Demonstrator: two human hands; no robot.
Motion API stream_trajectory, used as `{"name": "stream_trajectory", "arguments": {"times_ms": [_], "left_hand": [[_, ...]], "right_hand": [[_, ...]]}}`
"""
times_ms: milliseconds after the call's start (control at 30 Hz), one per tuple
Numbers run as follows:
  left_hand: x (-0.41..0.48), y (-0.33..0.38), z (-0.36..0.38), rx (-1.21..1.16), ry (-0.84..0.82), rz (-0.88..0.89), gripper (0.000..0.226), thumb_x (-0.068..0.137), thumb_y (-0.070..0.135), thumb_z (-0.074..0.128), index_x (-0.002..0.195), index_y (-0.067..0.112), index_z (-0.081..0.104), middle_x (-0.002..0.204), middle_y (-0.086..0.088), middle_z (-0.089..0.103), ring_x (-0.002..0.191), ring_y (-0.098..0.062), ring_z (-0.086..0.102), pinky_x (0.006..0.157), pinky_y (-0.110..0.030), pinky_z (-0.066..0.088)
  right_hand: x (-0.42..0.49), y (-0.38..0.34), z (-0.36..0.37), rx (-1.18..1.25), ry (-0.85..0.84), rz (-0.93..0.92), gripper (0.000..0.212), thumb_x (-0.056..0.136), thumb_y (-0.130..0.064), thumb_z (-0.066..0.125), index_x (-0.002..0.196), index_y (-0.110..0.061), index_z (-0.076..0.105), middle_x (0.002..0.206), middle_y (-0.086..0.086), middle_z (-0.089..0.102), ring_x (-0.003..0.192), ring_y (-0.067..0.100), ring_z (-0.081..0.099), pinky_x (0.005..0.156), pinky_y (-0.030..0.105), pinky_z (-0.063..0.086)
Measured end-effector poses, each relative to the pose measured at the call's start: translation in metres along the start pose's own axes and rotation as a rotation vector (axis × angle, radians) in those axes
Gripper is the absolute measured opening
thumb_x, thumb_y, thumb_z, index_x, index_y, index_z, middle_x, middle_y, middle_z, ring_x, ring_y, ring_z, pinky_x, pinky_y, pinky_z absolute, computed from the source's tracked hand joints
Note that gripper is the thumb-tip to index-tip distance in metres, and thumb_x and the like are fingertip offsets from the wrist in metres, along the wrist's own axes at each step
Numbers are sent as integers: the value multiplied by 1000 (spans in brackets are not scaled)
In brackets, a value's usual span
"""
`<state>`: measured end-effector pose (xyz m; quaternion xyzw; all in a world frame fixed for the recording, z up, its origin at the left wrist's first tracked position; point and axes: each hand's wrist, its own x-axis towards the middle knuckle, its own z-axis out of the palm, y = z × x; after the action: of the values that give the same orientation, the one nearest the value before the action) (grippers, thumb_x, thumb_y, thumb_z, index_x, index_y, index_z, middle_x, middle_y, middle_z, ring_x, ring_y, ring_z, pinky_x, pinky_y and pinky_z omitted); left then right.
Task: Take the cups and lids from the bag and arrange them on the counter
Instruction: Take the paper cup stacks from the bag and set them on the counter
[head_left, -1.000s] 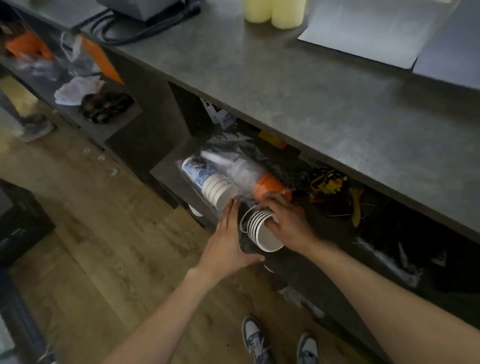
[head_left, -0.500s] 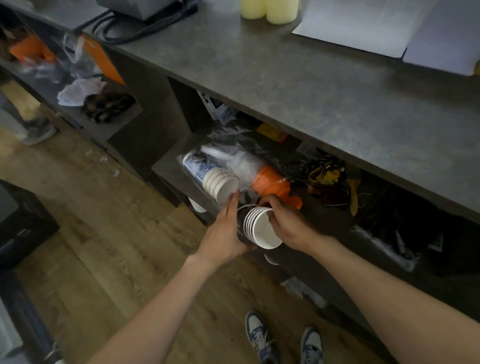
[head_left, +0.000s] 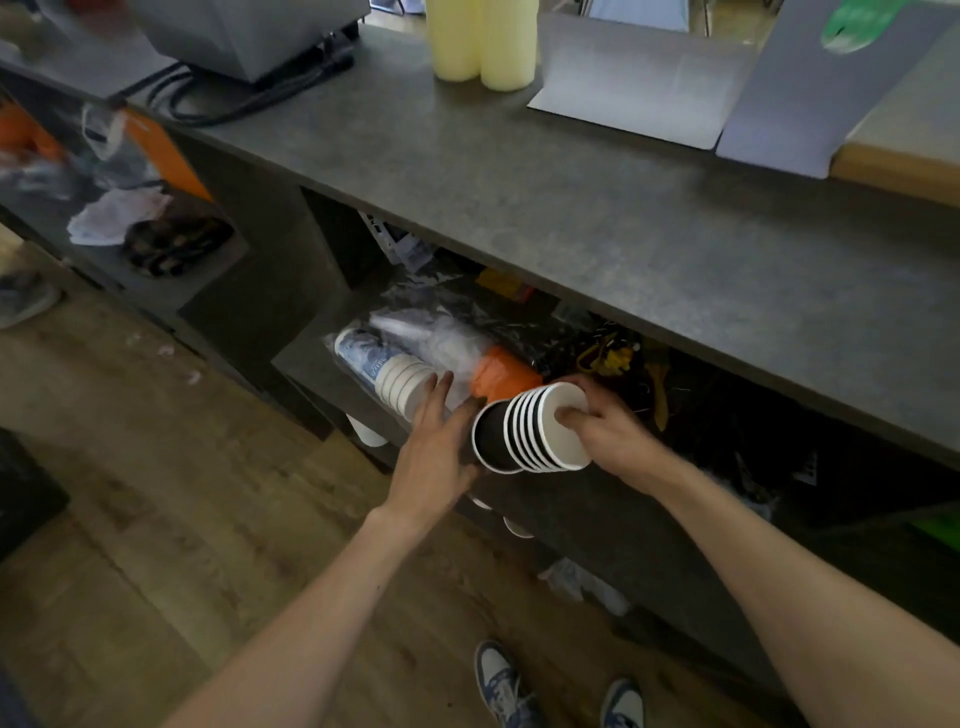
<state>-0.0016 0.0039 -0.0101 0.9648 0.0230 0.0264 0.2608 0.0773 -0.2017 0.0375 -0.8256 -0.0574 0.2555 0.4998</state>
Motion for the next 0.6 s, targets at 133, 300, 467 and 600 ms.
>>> {"name": "stream_trajectory", "arguments": {"times_ms": [133, 300, 467, 600], "left_hand": [[2, 9, -4, -81, -27, 77, 82, 79, 49, 76, 149, 36, 36, 167, -2, 2, 153, -22, -10, 119, -50, 3], [-9, 33, -13, -531, -239, 34, 80, 72, 39, 85, 140, 38, 44, 148, 16, 45, 143, -7, 35, 118, -47, 33], [-25, 68, -27, -766, -207, -47, 83, 68, 13, 90, 138, 30, 47, 136, 10, 58, 128, -8, 54, 99, -25, 52], [-36, 107, -58, -796, -101, 11, 90, 70, 11, 89, 145, 20, 41, 137, 4, 60, 129, -8, 55, 102, -25, 48]], "right_hand": [[-13, -10, -15, 191, -35, 80, 35, 97, -10, 51, 121, -35, 50, 122, -3, 57, 120, 21, 53, 103, 43, 45], [-40, -28, -22, 170, -45, 120, 42, 96, -1, 43, 126, -30, 47, 121, 4, 52, 107, 24, 54, 73, 40, 61], [-73, -54, -39, 69, -103, 45, 43, 98, -53, 46, 134, -30, 45, 120, -8, 53, 106, 12, 56, 79, 39, 60], [-114, -64, -69, 45, -141, -198, 71, 78, -64, 65, 139, -38, 39, 123, -29, 53, 116, -3, 53, 91, 22, 46]]}}
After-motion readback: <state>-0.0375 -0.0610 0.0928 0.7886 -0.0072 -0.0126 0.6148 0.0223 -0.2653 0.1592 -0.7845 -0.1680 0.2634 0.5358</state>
